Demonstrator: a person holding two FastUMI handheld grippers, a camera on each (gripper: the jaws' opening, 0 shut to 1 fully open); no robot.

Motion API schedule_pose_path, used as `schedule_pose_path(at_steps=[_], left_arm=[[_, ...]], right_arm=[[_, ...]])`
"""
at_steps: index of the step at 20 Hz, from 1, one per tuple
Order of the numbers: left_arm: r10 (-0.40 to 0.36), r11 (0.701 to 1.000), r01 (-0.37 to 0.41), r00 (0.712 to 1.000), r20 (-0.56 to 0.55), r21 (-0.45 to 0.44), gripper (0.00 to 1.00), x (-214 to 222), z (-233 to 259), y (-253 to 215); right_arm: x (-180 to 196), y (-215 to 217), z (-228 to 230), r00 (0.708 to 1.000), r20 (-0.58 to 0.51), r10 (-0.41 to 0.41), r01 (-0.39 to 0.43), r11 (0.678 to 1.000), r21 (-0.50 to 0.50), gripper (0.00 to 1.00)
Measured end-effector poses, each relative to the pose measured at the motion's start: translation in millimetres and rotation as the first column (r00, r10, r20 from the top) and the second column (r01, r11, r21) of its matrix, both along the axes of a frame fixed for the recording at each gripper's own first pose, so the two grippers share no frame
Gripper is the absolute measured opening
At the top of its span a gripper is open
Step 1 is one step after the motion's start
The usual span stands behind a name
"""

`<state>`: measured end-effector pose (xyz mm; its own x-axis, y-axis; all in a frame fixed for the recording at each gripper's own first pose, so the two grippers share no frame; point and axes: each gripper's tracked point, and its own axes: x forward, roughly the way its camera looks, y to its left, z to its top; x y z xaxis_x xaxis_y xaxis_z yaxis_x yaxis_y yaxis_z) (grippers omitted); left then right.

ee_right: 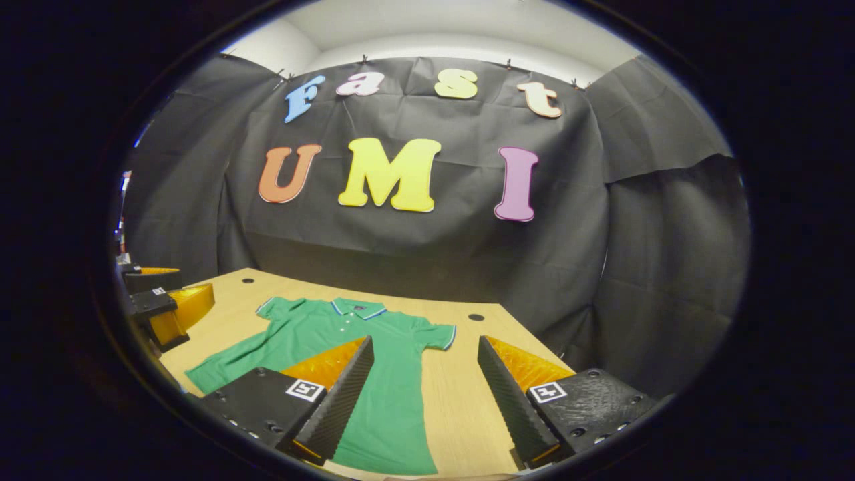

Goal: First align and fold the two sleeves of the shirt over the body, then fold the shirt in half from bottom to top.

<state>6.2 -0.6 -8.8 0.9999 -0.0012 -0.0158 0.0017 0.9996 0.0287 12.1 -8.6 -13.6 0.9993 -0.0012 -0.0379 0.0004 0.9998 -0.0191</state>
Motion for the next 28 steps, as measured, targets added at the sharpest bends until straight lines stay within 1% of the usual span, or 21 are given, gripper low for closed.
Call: schedule_pose_path(at_steps=[4, 5, 6, 8, 9, 11, 15, 16, 17, 18, 19, 21, 23, 24, 25, 28], left_arm=[[-0.01, 1.0, 0.01, 1.0, -0.023, -0.004, 1.0, 7, -11, -5], [-0.005, 1.0, 0.005, 1.0, -0.025, 0.0, 1.0, 10, -13, -3], [-0.001, 1.0, 0.001, 1.0, -0.03, 0.002, 1.0, 13, -16, -1], [-0.001, 1.0, 0.001, 0.999, -0.043, 0.001, 1.0, 21, -24, -2], [0.0, 1.0, 0.0, 0.999, -0.046, 0.002, 1.0, 25, -26, 0], [0.016, 1.0, -0.017, 0.999, -0.044, -0.003, 1.0, 34, -30, 7], [0.067, 0.998, -0.067, 0.997, -0.027, -0.012, 1.0, 49, -34, 25], [0.079, 0.997, -0.079, 0.997, -0.023, -0.004, 1.0, 52, -35, 30], [0.094, 0.996, -0.094, 0.995, -0.022, 0.003, 1.0, 56, -37, 37], [0.107, 0.994, -0.107, 0.994, -0.025, 0.005, 1.0, 58, -40, 41], [0.108, 0.994, -0.108, 0.994, -0.032, 0.002, 1.0, 61, -43, 41], [0.095, 0.995, -0.095, 0.995, -0.044, -0.004, 1.0, 64, -49, 39], [0.088, 0.996, -0.087, 0.995, -0.052, 0.004, 1.0, 68, -54, 37], [0.084, 0.996, -0.083, 0.995, -0.055, 0.015, 1.0, 70, -56, 36], [0.085, 0.996, -0.083, 0.995, -0.055, 0.027, 1.0, 72, -58, 37], [0.077, 0.997, -0.075, 0.995, -0.07, 0.026, 1.0, 76, -64, 36]], right_arm=[[14, 1, 0, 1.0, 0.001, 0.006, -0.006, 1.0, -0.008, 0.96], [20, 2, 1, 1.0, 0.004, 0.008, -0.008, 1.0, -0.012, 0.95], [29, 2, 3, 1.0, 0.006, 0.007, -0.007, 1.0, -0.016, 0.96], [49, 1, 7, 1.0, 0.011, 0.006, -0.006, 1.0, -0.021, 0.95], [61, 1, 9, 1.0, 0.018, 0.008, -0.008, 1.0, -0.024, 0.96], [88, -6, 13, 1.0, 0.028, -0.008, 0.009, 0.999, -0.034, 0.95], [158, -22, 14, 0.998, 0.01, -0.055, 0.055, 0.996, -0.064, 0.94], [177, -24, 10, 0.998, -0.011, -0.062, 0.061, 0.996, -0.068, 0.93], [197, -26, 5, 0.998, -0.032, -0.063, 0.06, 0.995, -0.076, 0.96], [218, -29, -4, 0.996, -0.059, -0.074, 0.069, 0.994, -0.087, 0.92], [237, -34, -14, 0.992, -0.091, -0.085, 0.075, 0.991, -0.108, 0.96], [271, -42, -33, 0.983, -0.139, -0.118, 0.1, 0.987, -0.129, 0.95], [298, -50, -59, 0.968, -0.213, -0.133, 0.116, 0.989, -0.091, 0.95], [309, -55, -72, 0.957, -0.255, -0.14, 0.123, 0.989, -0.081, 0.97], [321, -59, -87, 0.948, -0.282, -0.146, 0.125, 0.988, -0.089, 0.95], [350, -73, -119, 0.922, -0.347, -0.172, 0.136, 0.983, -0.125, 0.93]])
